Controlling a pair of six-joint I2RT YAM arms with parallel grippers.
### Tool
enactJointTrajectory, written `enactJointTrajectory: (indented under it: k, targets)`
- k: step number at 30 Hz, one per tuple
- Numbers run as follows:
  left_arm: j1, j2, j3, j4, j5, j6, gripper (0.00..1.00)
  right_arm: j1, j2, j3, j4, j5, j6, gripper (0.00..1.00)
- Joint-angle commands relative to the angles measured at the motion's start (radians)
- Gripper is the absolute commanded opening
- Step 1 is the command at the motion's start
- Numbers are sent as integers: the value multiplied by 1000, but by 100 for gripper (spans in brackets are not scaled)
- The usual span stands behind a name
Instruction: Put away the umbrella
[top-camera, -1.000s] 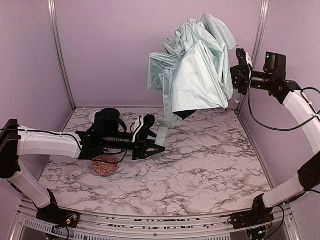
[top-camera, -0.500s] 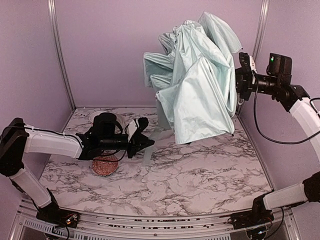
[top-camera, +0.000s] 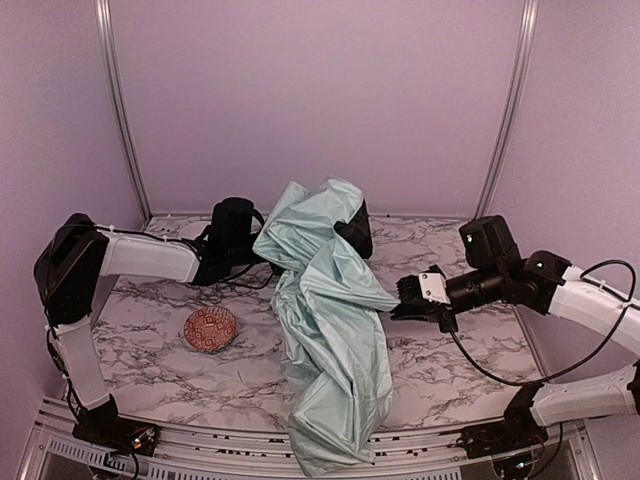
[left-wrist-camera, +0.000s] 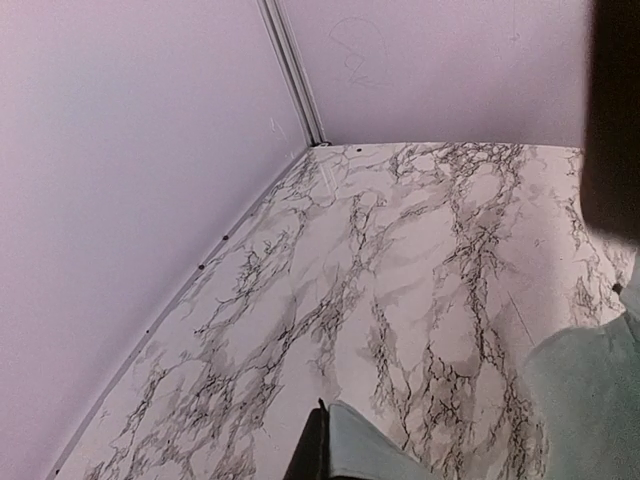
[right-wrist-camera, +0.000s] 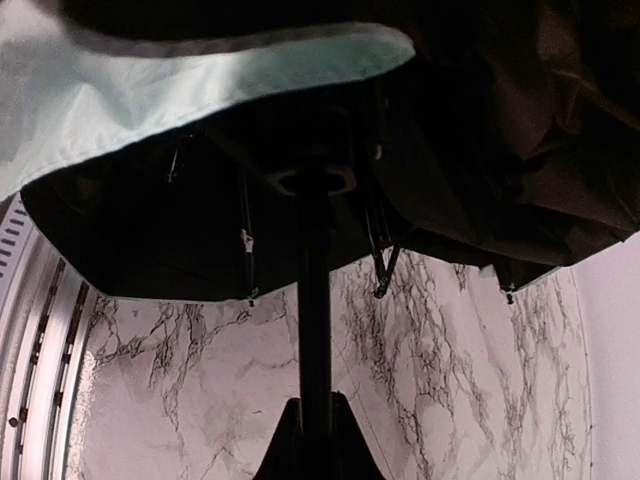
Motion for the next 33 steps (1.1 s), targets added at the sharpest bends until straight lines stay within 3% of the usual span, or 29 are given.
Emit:
enactJointTrajectory:
  k: [1, 5, 11, 22, 27, 31, 33]
  targets:
    - [29, 60, 77, 14, 6, 48, 0, 86, -76, -145, 189, 150, -48, 0]
    - [28, 106, 129, 14, -7, 65, 0, 147, -6, -214, 233, 263, -119, 0]
    - [27, 164, 159, 14, -31, 104, 0, 154, 87, -275, 294, 294, -175, 0]
    - [14, 170, 213, 14, -42, 133, 0, 163, 118, -222, 245, 358, -239, 0]
    - [14, 204, 193, 15, -79, 123, 0, 164, 185, -252, 289, 313, -199, 0]
    - [14, 241, 211, 24, -129, 106, 0, 162, 248, -281, 342, 369, -190, 0]
    - [14, 269, 235, 31, -178, 81, 8, 157, 278, -292, 373, 411, -187, 0]
